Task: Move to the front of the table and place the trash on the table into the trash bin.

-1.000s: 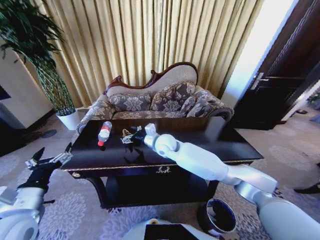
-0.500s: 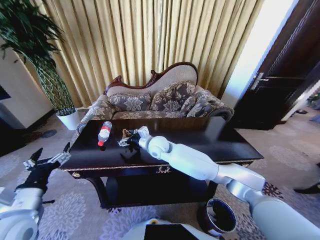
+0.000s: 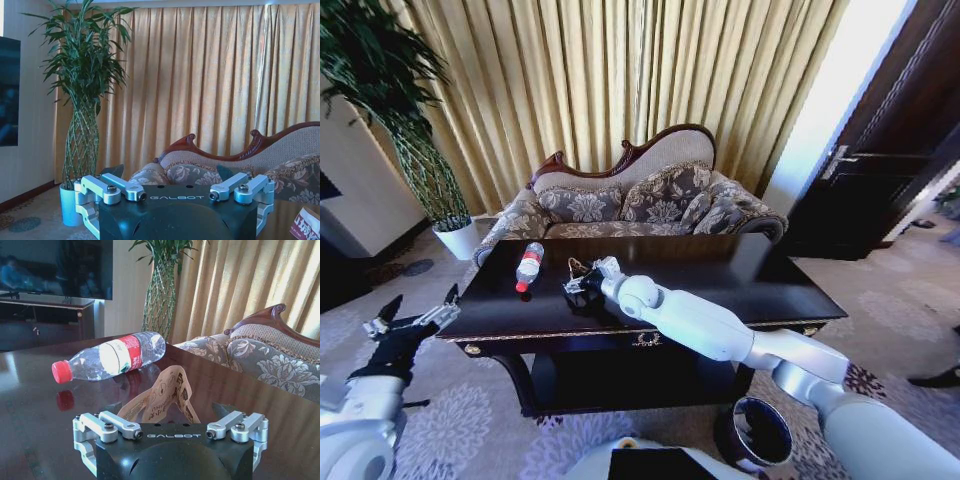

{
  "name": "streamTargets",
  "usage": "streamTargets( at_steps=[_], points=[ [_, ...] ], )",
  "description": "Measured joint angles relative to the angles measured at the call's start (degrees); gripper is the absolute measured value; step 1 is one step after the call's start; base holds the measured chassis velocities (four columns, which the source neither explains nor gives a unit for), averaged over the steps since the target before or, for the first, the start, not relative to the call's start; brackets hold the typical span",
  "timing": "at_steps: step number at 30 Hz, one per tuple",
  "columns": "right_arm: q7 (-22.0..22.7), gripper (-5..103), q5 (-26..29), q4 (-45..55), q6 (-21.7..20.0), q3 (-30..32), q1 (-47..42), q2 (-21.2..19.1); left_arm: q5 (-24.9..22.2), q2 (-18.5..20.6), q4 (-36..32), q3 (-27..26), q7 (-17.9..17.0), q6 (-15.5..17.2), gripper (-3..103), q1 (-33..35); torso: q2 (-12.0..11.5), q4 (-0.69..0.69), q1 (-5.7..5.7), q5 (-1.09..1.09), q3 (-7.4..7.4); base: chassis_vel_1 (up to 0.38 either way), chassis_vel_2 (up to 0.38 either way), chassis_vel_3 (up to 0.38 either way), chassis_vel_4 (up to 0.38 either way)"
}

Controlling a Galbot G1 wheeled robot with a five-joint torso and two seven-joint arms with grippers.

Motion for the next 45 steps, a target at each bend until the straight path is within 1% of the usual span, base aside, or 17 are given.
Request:
streamTargets(
  at_steps=[3, 6, 9, 12, 14, 16, 17, 18, 23, 26, 31, 36, 39, 40, 43, 44, 45],
  points=[
    [0.00, 87, -0.23, 0.11, 0.09, 0.15, -0.11, -0.10, 0.00, -0.05, 0.00, 0.00, 0.00, -0.34, 100, 0.03, 0.00, 0.01, 0.00, 0.00, 0.00, 0.000, 0.000, 0.000, 0.000],
    [0.01, 82, -0.70, 0.15, 0.23, 0.15, -0.26, -0.19, 0.00, -0.11, 0.00, -0.02, -0.01, -0.56, 100, 0.09, 0.00, 0.01, 0.00, 0.00, 0.00, 0.000, 0.000, 0.000, 0.000],
    [0.16, 65, -1.25, 0.35, 0.40, 0.12, -0.71, -0.33, -0.10, -0.07, 0.00, -0.71, -0.02, -0.93, 100, 0.43, 0.00, 0.01, 0.00, 0.00, 0.00, 0.000, 0.000, 0.000, 0.000],
    [0.21, 60, -1.49, 0.50, 0.45, 0.05, -0.88, -0.41, -0.18, 0.00, 0.00, -0.93, -0.07, -0.98, 100, 0.64, 0.00, 0.00, 0.00, 0.00, 0.00, 0.000, 0.000, 0.000, 0.000],
    [0.38, 47, -1.60, 0.52, 0.57, 0.05, -1.02, -0.38, -0.21, 0.00, 0.00, -1.00, -0.13, -0.98, 100, 0.73, 0.00, 0.01, 0.00, 0.00, 0.00, 0.000, 0.000, 0.000, 0.000],
    [0.46, 47, -1.67, 0.58, 0.64, 0.05, -1.07, -0.38, -0.22, -0.01, 0.00, -1.02, -0.16, -1.00, 100, 0.76, 0.00, 0.01, 0.00, 0.00, 0.00, 0.000, 0.000, 0.000, 0.000],
    [0.59, 37, -1.69, 0.68, 0.71, 0.07, -1.09, -0.40, -0.23, -0.02, 0.00, -1.03, -0.16, -1.02, 100, 0.77, 0.00, 0.01, 0.00, 0.00, 0.00, 0.000, 0.000, 0.000, 0.000],
    [0.64, 32, -1.69, 0.75, 0.74, 0.09, -1.10, -0.45, -0.23, -0.05, 0.00, -1.03, -0.16, -1.03, 100, 0.77, 0.00, 0.01, 0.00, 0.00, 0.00, 0.000, 0.000, 0.000, 0.000],
    [0.78, 21, -1.70, 1.12, 0.79, 0.33, -1.44, -1.16, -0.23, -0.31, 0.00, -0.87, -0.18, -1.06, 100, 0.74, 0.00, 0.01, 0.00, 0.00, 0.00, 0.000, 0.000, 0.000, 0.000],
    [0.80, 5, -1.71, 1.82, 0.84, 0.44, -1.85, -2.27, -0.21, -0.45, 0.00, -0.75, -0.18, -1.12, 100, 0.68, 0.00, 0.01, 0.00, 0.00, 0.00, 0.000, 0.000, 0.000, 0.000],
    [1.16, 0, -1.63, 2.61, 0.89, 1.09, -2.42, -3.14, -0.19, -0.43, 0.00, -0.69, -0.18, -1.14, 100, 0.54, 0.00, 0.00, 0.00, 0.00, 0.00, 0.000, 0.000, 0.000, 0.000],
    [6.76, 0, 2.17, 6.09, 0.63, 4.76, -3.19, -4.81, -0.19, -0.40, 0.00, -0.64, -0.24, -1.15, 100, 0.41, 0.00, 0.04, 0.00, 0.00, 0.00, 0.000, 0.000, 0.000, 0.000],
    [10.07, 0, 3.89, 9.29, 0.65, 11.59, -5.41, -8.78, -0.25, -0.20, 0.00, -0.65, -0.65, -1.15, 100, 0.33, 0.01, 0.01, 0.00, 0.01, 0.00, 0.000, 0.000, 0.000, 0.000],
    [10.07, 0, 3.89, 9.29, 0.65, 11.59, -5.41, -8.78, -0.25, -0.20, 0.00, -0.65, -0.65, -1.15, 100, 0.33, 0.01, 0.01, 0.00, 0.01, 0.00, 0.000, 0.000, 0.000, 0.000],
    [11.00, 0, 4.12, 11.64, 1.51, 19.81, -9.03, -12.66, -0.28, -0.25, 0.00, -0.34, -0.78, -1.17, 100, 0.49, 0.01, -0.01, 0.00, 0.02, 0.00, 0.000, 0.000, 0.000, 0.000],
    [11.00, 0, 4.12, 11.64, 1.51, 19.81, -9.03, -12.66, -0.28, -0.25, 0.00, -0.34, -0.78, -1.17, 100, 0.49, 0.01, -0.01, 0.00, 0.02, 0.00, 0.000, 0.000, 0.000, 0.000],
    [11.71, 0, 4.66, 13.23, 1.69, 24.29, -11.39, -14.85, -0.35, -0.03, 0.00, -0.19, -0.84, -1.33, 100, 0.67, 0.01, 0.00, 0.00, 0.01, 0.00, 0.000, 0.000, 0.000, 0.000]
  ],
)
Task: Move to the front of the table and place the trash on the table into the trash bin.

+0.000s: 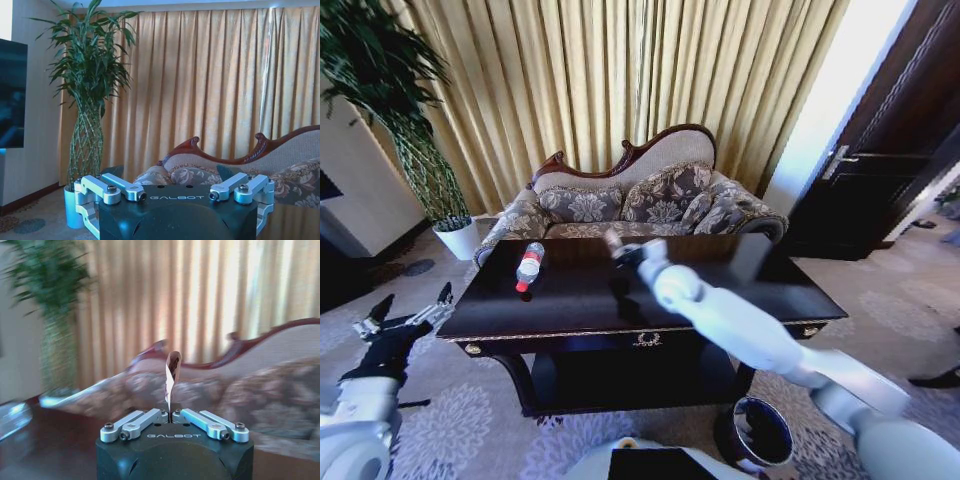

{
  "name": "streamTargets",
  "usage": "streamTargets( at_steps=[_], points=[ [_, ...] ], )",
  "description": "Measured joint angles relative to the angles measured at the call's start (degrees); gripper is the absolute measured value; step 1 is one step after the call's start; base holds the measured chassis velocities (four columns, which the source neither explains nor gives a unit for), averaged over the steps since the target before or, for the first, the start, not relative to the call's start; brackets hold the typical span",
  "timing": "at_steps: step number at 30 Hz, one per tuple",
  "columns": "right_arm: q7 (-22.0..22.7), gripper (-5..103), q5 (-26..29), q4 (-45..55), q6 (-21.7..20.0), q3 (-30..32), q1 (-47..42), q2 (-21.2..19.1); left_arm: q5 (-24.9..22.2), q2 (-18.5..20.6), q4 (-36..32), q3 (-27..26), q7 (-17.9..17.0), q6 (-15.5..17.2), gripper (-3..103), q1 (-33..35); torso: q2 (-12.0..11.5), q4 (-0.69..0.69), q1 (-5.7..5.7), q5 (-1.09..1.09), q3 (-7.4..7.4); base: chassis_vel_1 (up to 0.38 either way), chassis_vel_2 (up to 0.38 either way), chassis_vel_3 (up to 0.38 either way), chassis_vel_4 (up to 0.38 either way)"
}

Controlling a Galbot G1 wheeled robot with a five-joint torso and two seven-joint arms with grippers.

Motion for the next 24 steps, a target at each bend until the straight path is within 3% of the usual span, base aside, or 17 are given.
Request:
streamTargets(
  at_steps=[6, 7, 10, 14, 15, 18, 24],
  points=[
    [0.24, 0, 0.87, 5.76, 0.33, 15.46, -12.79, -7.73, -3.09, 3.06, 0.00, -0.93, -1.17, 0.57, 100, -1.36, 0.00, 0.01, 0.00, 0.01, 0.00, 0.000, 0.000, 0.000, 0.000],
    [0.24, 0, 0.87, 5.76, 0.33, 15.46, -12.79, -7.73, -3.09, 3.06, 0.00, -0.93, -1.17, 0.57, 100, -1.36, 0.00, 0.01, 0.00, 0.01, 0.00, 0.000, 0.000, 0.000, 0.000],
    [0.05, 0, -4.46, 10.78, 4.26, 27.75, -27.20, -12.19, -5.10, 4.98, 0.00, -1.94, -1.00, 0.74, 100, -1.43, 0.00, -0.01, 0.00, 0.00, -0.01, 0.000, 0.000, 0.000, 0.000],
    [-0.02, 0, -7.16, 15.38, 5.02, 37.95, -40.08, -10.82, -7.76, 6.74, 0.04, -3.12, 0.08, 0.64, 100, -1.22, 0.01, 0.00, -0.01, 0.00, -0.01, 0.000, 0.000, 0.000, 0.000],
    [-0.02, 0, -7.16, 15.38, 5.02, 37.95, -40.08, -10.82, -7.76, 6.74, 0.04, -3.12, 0.08, 0.64, 100, -1.22, 0.01, 0.00, -0.01, 0.00, -0.01, 0.000, 0.000, 0.000, 0.000],
    [-2.28, 0, -11.97, 18.00, 5.73, 46.09, -48.85, -7.62, -11.99, 9.28, 0.77, -4.31, 0.30, 1.53, 100, -1.26, 0.00, 0.01, -0.01, 0.00, -0.01, 0.000, 0.000, 0.000, 0.000],
    [-6.07, 0, -13.39, 22.54, 6.35, 53.48, -58.79, -3.36, -13.48, 11.56, 2.44, -4.90, 1.08, 2.15, 100, -1.22, 0.00, 0.00, 0.00, -0.01, -0.01, 0.000, 0.000, 0.000, 0.000]
  ],
)
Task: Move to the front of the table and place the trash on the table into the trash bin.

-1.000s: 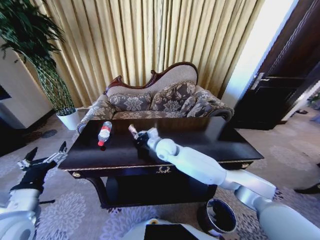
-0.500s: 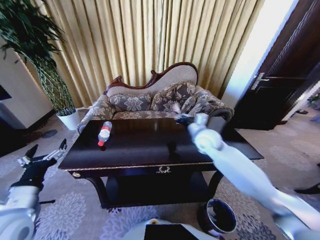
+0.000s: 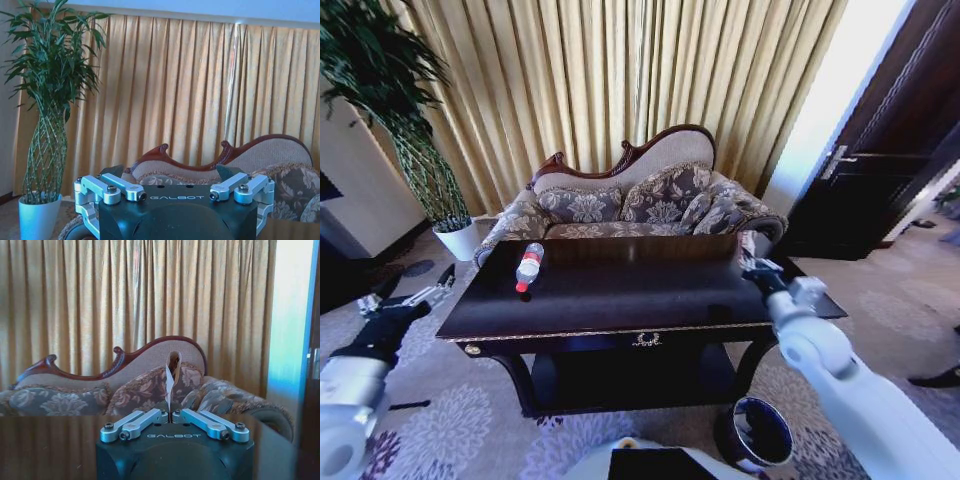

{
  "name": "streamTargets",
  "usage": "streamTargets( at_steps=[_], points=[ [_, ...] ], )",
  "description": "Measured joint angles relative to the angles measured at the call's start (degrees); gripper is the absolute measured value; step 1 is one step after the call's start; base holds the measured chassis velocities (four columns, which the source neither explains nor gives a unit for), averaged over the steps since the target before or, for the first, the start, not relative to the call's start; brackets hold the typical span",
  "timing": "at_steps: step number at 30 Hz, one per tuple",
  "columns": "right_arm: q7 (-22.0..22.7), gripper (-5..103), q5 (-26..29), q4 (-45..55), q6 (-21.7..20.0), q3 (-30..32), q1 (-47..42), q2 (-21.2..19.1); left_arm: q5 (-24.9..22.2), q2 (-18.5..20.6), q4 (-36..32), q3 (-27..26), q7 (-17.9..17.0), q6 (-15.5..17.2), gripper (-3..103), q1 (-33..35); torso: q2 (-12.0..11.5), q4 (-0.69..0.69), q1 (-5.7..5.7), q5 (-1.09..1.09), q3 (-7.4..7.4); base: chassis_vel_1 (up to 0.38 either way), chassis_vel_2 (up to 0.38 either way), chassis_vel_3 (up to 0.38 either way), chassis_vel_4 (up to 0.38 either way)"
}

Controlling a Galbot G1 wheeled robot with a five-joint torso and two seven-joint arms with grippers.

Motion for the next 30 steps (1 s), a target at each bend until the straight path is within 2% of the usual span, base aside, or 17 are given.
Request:
streamTargets(
  at_steps=[5, 11, 17, 30],
  points=[
    [-2.05, 0, 0.22, 5.70, 0.28, 1.84, -5.88, 2.74, 0.41, 0.89, 1.42, -0.77, 1.87, -0.90, 100, 1.53, 0.00, 0.01, 0.00, -0.01, 0.00, 0.000, 0.000, 0.000, 0.000],
    [-2.23, 0, -0.61, 9.54, 0.28, 1.20, -8.00, 5.04, 0.88, 1.18, 1.74, 0.08, 3.26, -1.50, 100, 1.53, 0.00, 0.01, 0.00, -0.01, 0.00, 0.000, 0.000, 0.000, 0.000],
    [-2.19, 0, -3.75, 11.81, 0.28, -0.62, -8.85, 6.71, 0.92, 1.24, 1.50, 0.60, 4.37, -1.48, 100, 0.95, -0.01, 0.01, 0.02, 0.00, 0.01, 0.019, -0.024, -0.020, 0.018],
    [-2.05, 0, -6.27, 12.60, 0.99, -2.01, -9.94, 8.47, 2.81, -1.18, 0.55, 0.65, 4.86, -1.47, 100, 2.28, 0.00, 0.00, -0.01, 0.01, 0.00, 0.183, -0.174, -0.172, 0.172]
  ],
)
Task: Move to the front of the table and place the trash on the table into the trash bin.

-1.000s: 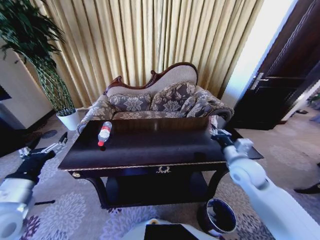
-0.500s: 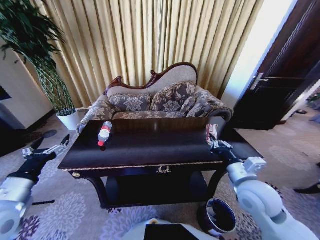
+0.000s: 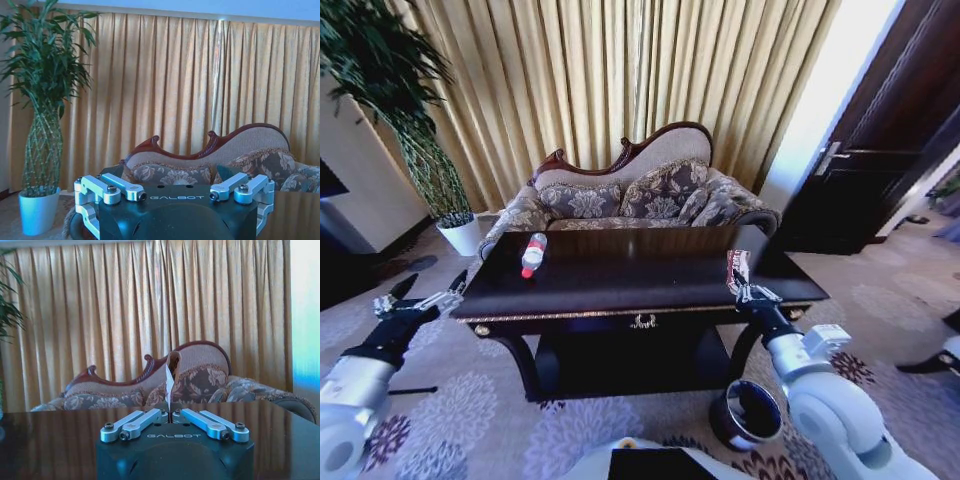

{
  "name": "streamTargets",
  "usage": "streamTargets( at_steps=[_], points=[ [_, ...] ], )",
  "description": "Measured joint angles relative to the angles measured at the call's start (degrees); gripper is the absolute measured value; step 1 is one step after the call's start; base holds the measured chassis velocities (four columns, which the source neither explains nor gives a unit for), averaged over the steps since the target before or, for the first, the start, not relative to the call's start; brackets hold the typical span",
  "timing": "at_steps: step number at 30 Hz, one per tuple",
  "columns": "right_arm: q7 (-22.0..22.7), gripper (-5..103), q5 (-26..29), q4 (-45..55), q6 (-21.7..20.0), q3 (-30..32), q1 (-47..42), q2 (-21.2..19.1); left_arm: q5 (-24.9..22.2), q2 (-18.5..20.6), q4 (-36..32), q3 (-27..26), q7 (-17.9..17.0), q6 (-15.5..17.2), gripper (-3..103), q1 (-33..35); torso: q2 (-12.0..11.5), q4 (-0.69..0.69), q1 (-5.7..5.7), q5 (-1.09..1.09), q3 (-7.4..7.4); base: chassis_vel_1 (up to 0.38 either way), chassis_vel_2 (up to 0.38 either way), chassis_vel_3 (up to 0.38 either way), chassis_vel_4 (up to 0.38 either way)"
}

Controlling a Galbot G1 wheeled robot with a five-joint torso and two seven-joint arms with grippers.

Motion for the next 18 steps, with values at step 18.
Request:
streamTargets(
  at_steps=[18],
  points=[
    [-7.15, 0, -7.43, -27.41, -0.36, 1.04, -0.96, 2.20, 2.59, -3.51, -2.96, 0.04, 1.06, -1.06, 100, 1.12, -0.04, -0.01, 0.08, 0.00, 0.03, 0.044, -0.048, -0.041, 0.041]
  ],
)
